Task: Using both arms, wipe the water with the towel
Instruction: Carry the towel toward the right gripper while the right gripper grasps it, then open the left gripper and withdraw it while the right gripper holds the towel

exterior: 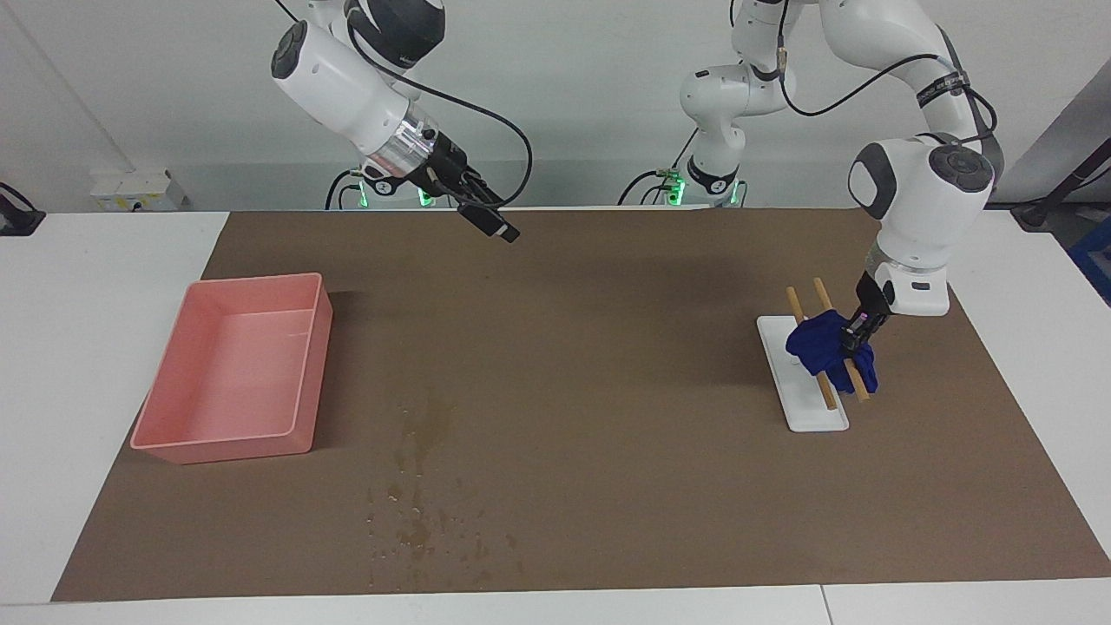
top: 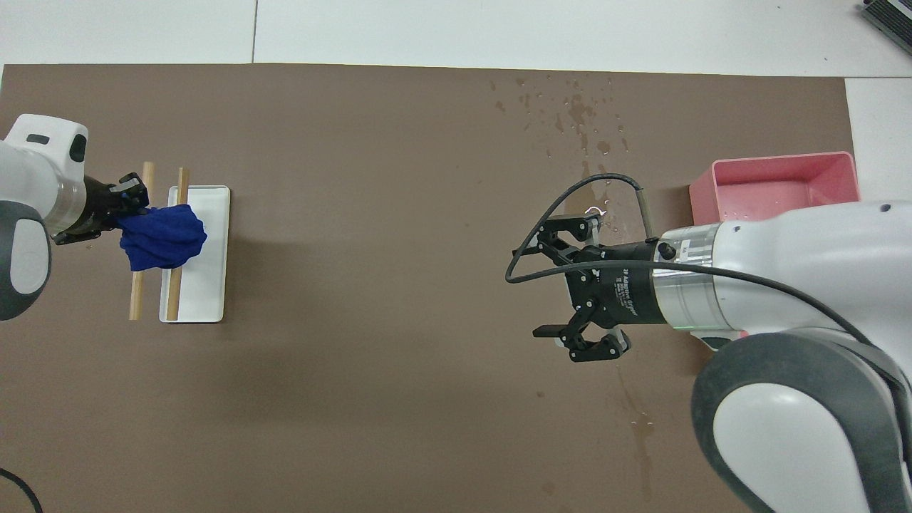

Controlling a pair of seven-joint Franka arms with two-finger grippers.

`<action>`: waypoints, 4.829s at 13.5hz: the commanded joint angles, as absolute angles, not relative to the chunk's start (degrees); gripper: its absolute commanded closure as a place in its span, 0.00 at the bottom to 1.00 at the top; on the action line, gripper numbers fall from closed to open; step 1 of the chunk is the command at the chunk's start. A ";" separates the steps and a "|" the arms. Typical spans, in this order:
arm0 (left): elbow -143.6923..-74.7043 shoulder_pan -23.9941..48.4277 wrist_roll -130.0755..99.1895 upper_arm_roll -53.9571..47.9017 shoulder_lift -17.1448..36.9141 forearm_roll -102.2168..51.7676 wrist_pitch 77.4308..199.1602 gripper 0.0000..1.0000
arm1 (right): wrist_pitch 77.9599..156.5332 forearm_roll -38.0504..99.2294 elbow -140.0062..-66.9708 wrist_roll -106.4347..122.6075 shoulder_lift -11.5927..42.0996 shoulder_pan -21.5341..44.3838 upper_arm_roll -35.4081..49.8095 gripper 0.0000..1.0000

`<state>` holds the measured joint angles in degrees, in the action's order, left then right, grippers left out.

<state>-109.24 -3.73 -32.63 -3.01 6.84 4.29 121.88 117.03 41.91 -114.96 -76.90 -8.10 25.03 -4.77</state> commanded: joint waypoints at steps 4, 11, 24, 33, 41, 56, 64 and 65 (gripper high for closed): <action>-101.69 -2.29 -37.59 -3.43 3.80 -8.84 107.15 1.00 | 123.22 44.21 -119.36 -79.73 -8.53 30.66 -4.83 0.00; -105.89 11.66 -58.51 -3.96 -0.78 -21.08 108.00 1.00 | 122.09 37.44 -119.79 -79.54 -8.79 34.89 -4.83 0.00; -109.51 26.62 -78.37 -4.31 -2.81 -30.23 112.41 1.00 | 138.23 59.30 -121.73 -81.74 -1.59 35.85 -4.48 0.00; -109.60 28.39 -87.10 -5.01 -3.08 -34.63 114.87 1.00 | 141.33 60.47 -121.64 -79.02 0.97 39.99 -4.39 0.00; -109.51 28.30 -86.57 -4.83 -2.99 -34.28 114.87 1.00 | 140.27 60.47 -121.55 -71.90 0.88 40.17 -4.39 1.00; -104.07 16.71 -50.21 -4.13 -0.44 -12.25 114.26 0.00 | 120.43 34.82 -121.82 -57.07 -0.88 38.24 -4.57 1.00; -88.59 1.42 -7.23 -3.87 3.43 -2.29 90.10 0.00 | 103.54 8.03 -123.13 -20.07 -3.42 32.79 -4.57 1.00; -88.59 0.97 -7.03 -3.87 3.17 -2.29 89.83 0.00 | 103.19 6.08 -124.18 -16.82 -3.95 32.35 -4.57 1.00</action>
<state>-91.23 2.37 -9.96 -3.09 1.82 -3.63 92.58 104.27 10.00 -121.83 -22.95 -1.45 33.17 -5.03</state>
